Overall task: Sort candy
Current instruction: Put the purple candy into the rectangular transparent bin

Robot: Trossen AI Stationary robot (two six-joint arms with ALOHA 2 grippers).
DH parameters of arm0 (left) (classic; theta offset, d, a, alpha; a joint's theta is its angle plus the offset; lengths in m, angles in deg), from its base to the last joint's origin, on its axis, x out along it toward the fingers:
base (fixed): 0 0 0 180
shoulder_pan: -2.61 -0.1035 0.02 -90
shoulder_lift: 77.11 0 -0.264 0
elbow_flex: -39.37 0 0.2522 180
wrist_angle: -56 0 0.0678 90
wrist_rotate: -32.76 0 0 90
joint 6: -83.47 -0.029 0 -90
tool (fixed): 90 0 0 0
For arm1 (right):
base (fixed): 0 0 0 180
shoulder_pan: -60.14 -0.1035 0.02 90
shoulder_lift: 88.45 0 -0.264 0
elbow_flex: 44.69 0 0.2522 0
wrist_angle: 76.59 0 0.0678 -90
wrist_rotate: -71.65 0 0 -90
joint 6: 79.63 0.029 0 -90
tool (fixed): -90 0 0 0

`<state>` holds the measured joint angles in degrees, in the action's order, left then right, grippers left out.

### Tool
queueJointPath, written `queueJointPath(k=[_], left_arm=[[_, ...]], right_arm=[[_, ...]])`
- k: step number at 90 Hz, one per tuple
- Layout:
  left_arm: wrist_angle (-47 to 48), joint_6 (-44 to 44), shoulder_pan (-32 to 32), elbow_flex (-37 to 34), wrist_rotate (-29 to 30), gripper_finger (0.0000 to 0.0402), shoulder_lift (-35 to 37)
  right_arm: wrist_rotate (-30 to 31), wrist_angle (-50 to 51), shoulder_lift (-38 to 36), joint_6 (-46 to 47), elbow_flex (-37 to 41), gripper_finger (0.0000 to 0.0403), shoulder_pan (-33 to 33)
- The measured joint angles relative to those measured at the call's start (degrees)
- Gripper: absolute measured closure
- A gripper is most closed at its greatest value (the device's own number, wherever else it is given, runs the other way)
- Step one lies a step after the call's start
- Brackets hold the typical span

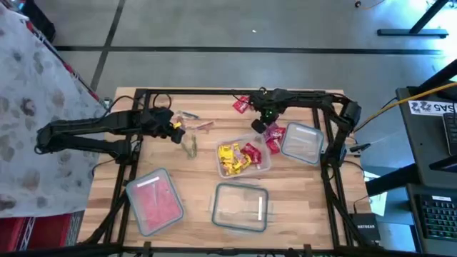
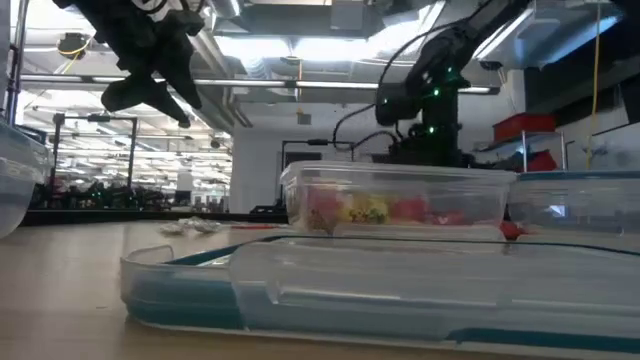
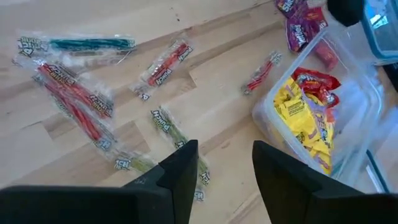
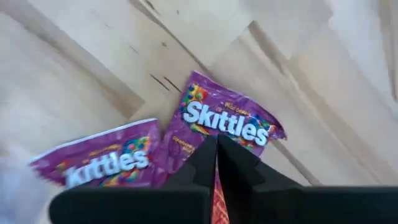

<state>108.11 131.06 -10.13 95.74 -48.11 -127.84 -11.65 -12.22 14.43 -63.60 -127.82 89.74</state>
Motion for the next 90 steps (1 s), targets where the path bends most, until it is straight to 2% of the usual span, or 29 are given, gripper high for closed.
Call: queueJointPath(k=[29, 37, 47, 57, 77, 90], left_arm=[[0.0, 0.0, 0.0, 0.0, 0.0, 0.0265, 0.0], [0.0, 0.0, 0.0, 0.0, 0.0, 0.0265, 0.0], [0.0, 0.0, 0.0, 0.0, 0.0, 0.0265, 0.0], [0.0, 0.0, 0.0, 0.0, 0.0, 0.0265, 0.0], [0.0, 0.3, 0.0, 0.0, -0.1, 0.0265, 0.0], [0.0, 0.4, 0.4, 0.0, -0.2, 0.0265, 0.0]], right_arm=[[-2.8, 0.0, -6.7, 0.5, -0.1, 0.0403, 0.0], [-3.3, 1.0, -6.6, 4.7, -0.1, 0.0403, 0.2], [-3.8, 2.5, -4.5, 5.6, -0.1, 0.0396, 1.1], [-1.1, 4.4, -1.6, 3.8, 0.0, 0.0360, 1.3], [0.0, 3.6, 3.2, 2.2, 0.0, 0.0243, 1.3], [-0.7, 3.4, 6.6, 2.0, -0.3, 0.0222, 1.3]])
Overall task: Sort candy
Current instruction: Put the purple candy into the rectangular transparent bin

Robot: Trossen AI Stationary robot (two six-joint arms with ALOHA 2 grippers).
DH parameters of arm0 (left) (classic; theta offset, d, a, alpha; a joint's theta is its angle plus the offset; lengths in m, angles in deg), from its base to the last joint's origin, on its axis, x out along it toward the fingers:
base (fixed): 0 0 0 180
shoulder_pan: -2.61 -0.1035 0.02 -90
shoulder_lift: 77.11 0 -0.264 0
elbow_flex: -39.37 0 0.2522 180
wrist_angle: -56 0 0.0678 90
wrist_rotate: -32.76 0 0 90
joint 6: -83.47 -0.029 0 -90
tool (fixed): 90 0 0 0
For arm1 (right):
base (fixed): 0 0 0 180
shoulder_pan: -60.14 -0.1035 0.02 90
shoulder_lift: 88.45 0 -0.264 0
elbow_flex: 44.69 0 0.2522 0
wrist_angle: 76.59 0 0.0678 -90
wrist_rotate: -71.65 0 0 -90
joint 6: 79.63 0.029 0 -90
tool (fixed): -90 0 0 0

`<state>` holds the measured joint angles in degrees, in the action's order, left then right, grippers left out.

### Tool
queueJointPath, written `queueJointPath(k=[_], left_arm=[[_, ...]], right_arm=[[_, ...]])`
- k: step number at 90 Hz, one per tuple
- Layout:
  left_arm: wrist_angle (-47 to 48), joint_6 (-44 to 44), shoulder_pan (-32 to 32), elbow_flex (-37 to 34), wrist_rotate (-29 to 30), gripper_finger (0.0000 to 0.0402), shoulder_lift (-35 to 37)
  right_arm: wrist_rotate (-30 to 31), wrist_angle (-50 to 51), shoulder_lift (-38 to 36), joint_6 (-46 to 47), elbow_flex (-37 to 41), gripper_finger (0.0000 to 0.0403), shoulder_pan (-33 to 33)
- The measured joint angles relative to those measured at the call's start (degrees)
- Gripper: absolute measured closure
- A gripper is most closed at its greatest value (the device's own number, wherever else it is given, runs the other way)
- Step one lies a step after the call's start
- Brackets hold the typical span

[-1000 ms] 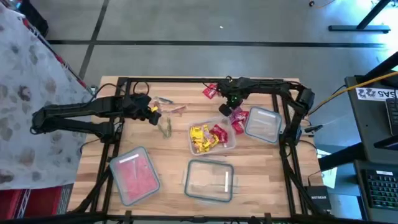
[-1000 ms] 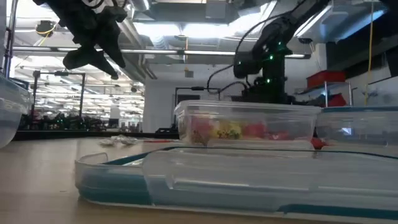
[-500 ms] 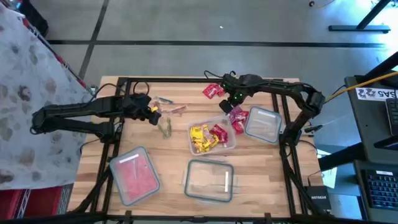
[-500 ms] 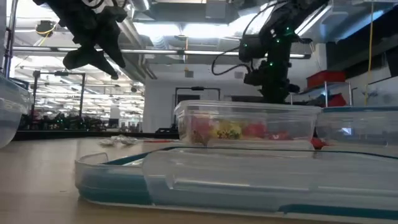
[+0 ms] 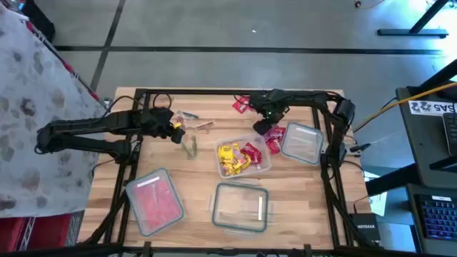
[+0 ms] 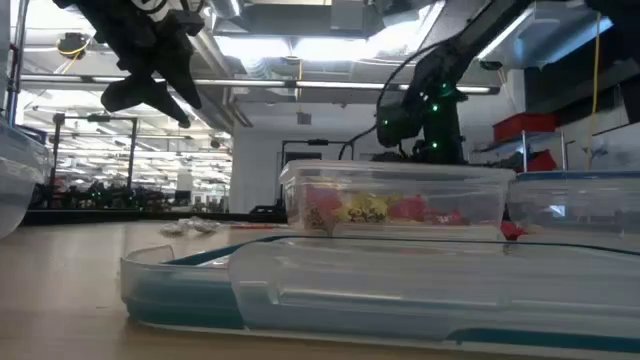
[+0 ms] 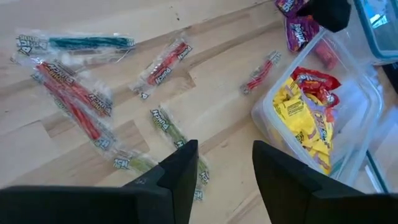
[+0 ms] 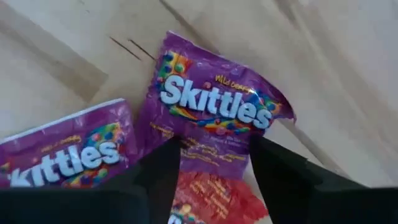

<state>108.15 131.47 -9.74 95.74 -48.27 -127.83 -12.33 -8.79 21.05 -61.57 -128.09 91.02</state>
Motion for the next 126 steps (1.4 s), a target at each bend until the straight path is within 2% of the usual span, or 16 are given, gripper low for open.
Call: queueJointPath(k=[7, 14, 28, 34, 58, 64, 72, 84, 90, 96, 105, 113, 126], left_arm=[[0.0, 0.2, 0.4, 0.0, 0.0, 0.0265, 0.0], [0.0, 0.8, 0.8, 0.0, 0.0, 0.0265, 0.0], [0.0, 1.1, 1.1, 0.0, 0.2, 0.0265, 0.0], [0.0, 1.1, 1.1, 0.0, 0.3, 0.0265, 0.0], [0.0, 1.1, 1.1, 0.0, 0.4, 0.0265, 0.0], [0.0, 0.9, 1.1, 0.0, 0.4, 0.0265, 0.0], [0.0, 0.5, 1.1, 0.0, 0.4, 0.0265, 0.0], [0.0, 0.0, 1.1, 0.0, 0.4, 0.0265, 0.0], [0.0, 0.0, 1.1, 0.0, 0.4, 0.0265, 0.0], [0.0, -0.1, 1.1, 0.0, 0.4, 0.0265, 0.0], [0.0, -0.5, 1.1, 0.0, 0.4, 0.0265, 0.0], [0.0, -0.4, 1.1, 0.0, 0.4, 0.0265, 0.0], [0.0, -0.4, 1.1, 0.0, 0.1, 0.0265, 0.0]], right_arm=[[0.3, -0.4, 0.6, 0.0, 0.0, 0.0235, -0.1], [0.6, -0.7, 0.6, 0.0, 0.0, 0.0265, -0.2], [1.6, -1.1, 0.4, -0.9, 0.1, 0.0369, -0.1], [2.1, -1.1, 0.0, -1.9, 0.2, 0.0391, -0.1], [2.9, 3.8, -6.5, -4.1, -3.0, 0.0398, -0.2], [1.0, 5.2, -8.8, -6.4, -4.6, 0.0399, -0.2], [-6.2, 4.9, -11.6, -12.6, -6.3, 0.0401, -1.2], [-24.8, 5.2, -14.7, -26.1, -6.9, 0.0397, -5.1], [-28.8, 6.1, -14.8, -31.6, -6.9, 0.0392, -8.4], [-27.9, 6.9, -14.8, -36.8, -6.6, 0.0386, -12.2], [-21.2, 4.4, -14.7, -42.2, -5.2, 0.0369, -18.1], [-16.0, 0.2, -14.7, -42.8, -3.7, 0.0349, -22.6], [-13.9, -3.3, -14.7, -43.9, -2.5, 0.0304, -27.5]])
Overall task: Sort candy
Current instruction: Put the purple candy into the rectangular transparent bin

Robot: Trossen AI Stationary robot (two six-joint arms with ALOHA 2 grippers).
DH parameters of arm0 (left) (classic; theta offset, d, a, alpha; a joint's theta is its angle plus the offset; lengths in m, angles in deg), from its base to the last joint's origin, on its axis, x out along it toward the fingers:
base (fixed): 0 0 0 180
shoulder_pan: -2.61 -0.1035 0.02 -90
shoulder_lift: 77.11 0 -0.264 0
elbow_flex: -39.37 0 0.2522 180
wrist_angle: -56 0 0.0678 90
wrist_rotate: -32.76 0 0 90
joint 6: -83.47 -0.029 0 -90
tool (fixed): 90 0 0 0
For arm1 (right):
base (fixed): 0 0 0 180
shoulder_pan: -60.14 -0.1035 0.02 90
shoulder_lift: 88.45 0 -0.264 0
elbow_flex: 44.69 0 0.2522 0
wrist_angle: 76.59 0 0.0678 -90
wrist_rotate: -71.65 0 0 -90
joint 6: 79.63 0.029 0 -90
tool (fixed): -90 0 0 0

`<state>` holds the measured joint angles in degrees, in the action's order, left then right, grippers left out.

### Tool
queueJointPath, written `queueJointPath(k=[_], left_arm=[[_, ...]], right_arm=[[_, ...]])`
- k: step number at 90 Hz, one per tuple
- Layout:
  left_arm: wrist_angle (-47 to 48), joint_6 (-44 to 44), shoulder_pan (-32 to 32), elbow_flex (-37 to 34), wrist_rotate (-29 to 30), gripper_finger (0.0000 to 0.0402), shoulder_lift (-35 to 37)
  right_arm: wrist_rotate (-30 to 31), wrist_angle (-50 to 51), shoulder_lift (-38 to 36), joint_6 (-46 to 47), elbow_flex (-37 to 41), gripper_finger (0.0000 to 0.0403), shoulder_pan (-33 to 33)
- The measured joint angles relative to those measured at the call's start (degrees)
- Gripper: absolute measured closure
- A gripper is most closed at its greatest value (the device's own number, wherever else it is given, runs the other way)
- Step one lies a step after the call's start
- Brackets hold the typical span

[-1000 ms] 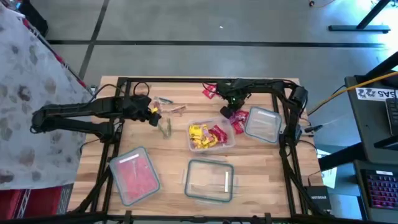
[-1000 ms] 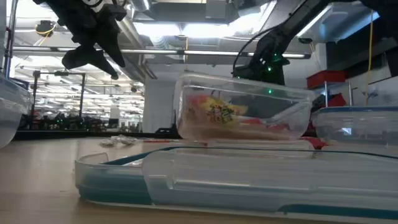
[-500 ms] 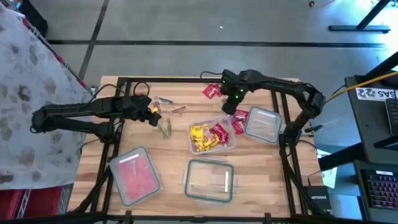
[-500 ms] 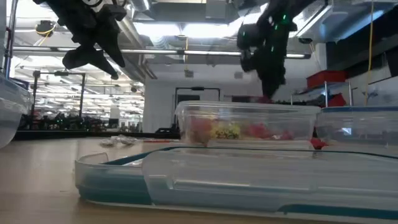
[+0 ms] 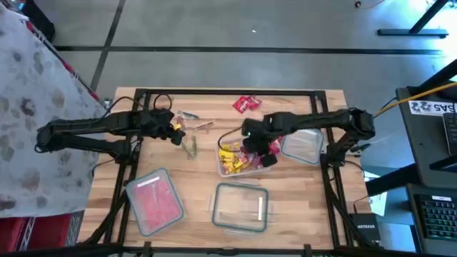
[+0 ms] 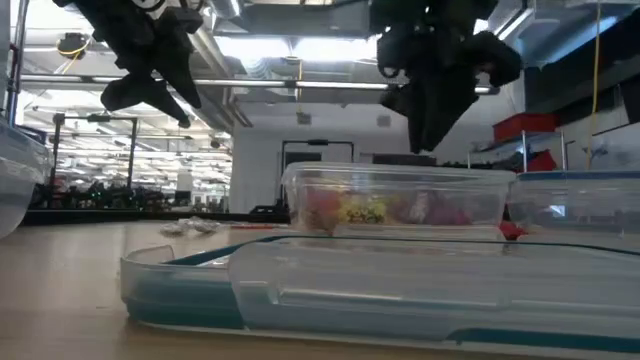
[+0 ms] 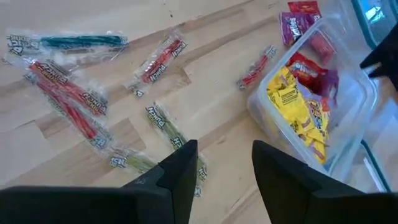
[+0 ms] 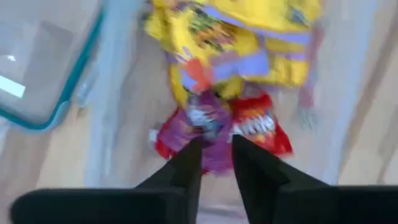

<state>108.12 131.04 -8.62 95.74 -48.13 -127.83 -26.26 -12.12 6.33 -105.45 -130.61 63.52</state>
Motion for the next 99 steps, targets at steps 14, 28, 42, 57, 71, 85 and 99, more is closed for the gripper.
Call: queueJointPath(k=[14, 28, 42, 57, 71, 85, 99], left_arm=[[0.0, 0.0, 0.0, 0.0, -0.1, 0.0265, 0.0], [-0.1, 0.0, 0.5, 0.0, -0.1, 0.0265, 0.0], [0.0, 1.5, 1.5, 0.0, -0.2, 0.0265, 0.0], [0.0, 2.1, 2.2, 0.0, -0.1, 0.0265, 0.0], [0.0, 3.1, 2.4, 0.0, 0.0, 0.0265, 0.0], [0.0, 3.0, 2.4, 0.0, 0.4, 0.0265, 0.0], [0.0, 3.1, 2.4, 0.0, 1.8, 0.0265, 0.0]], right_arm=[[2.3, 0.5, 1.0, 2.0, 0.8, 0.0249, -1.7], [6.0, 0.5, 2.5, 5.4, 1.2, 0.0235, -1.5], [14.2, 1.2, 2.1, 7.8, -1.5, 0.0241, -0.7], [14.9, 2.2, 1.4, 14.1, -4.0, 0.0235, 6.3], [13.3, 4.5, 1.7, 18.5, -2.8, 0.0213, 15.6], [9.3, 5.3, 1.9, 22.6, 0.3, 0.0181, 22.3], [6.7, 4.5, 2.7, 27.5, 3.7, 0.0178, 25.5]])
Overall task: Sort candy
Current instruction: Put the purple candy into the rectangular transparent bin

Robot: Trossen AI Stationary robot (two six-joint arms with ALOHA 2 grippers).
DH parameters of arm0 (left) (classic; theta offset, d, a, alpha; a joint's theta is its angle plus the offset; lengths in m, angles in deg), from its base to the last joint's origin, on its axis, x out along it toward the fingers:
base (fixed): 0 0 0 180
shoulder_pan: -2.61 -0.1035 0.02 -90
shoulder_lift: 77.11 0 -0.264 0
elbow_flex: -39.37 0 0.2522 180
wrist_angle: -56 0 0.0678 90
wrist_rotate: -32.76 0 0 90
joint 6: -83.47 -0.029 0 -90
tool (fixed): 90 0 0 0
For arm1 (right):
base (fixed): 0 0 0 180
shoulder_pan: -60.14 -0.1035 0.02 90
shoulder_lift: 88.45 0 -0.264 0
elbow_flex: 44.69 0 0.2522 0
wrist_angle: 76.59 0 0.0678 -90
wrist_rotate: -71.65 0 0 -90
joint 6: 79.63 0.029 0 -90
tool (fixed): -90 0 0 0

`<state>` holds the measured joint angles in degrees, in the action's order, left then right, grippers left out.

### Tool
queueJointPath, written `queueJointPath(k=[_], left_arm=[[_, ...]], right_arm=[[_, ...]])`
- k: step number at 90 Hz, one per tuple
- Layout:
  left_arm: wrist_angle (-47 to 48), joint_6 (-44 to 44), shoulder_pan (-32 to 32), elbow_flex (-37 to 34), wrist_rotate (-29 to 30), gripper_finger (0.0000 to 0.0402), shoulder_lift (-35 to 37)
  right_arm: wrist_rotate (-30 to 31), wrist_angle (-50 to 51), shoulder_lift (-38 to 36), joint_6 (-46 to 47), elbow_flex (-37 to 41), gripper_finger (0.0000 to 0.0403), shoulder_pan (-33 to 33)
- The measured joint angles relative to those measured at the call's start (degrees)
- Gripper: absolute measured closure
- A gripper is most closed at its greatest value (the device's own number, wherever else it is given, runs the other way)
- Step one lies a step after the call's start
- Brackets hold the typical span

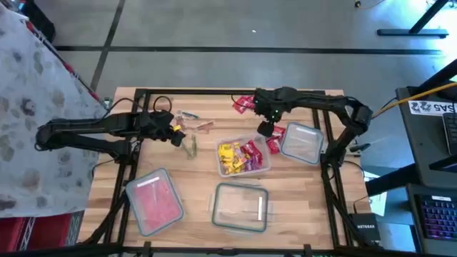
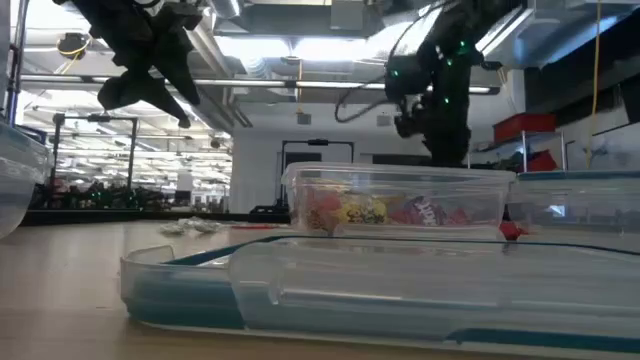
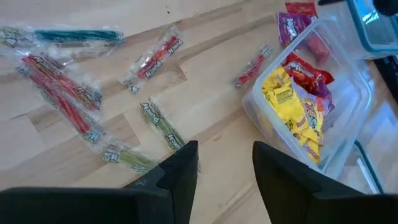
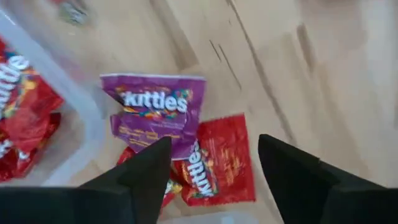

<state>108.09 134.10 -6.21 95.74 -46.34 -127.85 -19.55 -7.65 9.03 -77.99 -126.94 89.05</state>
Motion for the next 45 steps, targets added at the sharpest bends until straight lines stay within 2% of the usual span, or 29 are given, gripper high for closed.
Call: queueJointPath(k=[9, 33, 45], left_arm=[[0.0, 0.0, 0.0, 0.0, 0.3, 0.0265, 0.0], [0.0, 0.0, 0.0, 0.0, 0.9, 0.0265, 0.0], [0.0, 0.3, 0.0, 0.0, 0.9, 0.0265, 0.0]], right_arm=[[-3.9, 0.0, 2.5, 1.4, 1.3, 0.0189, 0.9], [-6.1, -2.7, 9.5, 4.0, 1.3, 0.0212, 0.7], [-7.6, -2.7, 11.1, 4.2, 1.2, 0.0251, 0.7]])
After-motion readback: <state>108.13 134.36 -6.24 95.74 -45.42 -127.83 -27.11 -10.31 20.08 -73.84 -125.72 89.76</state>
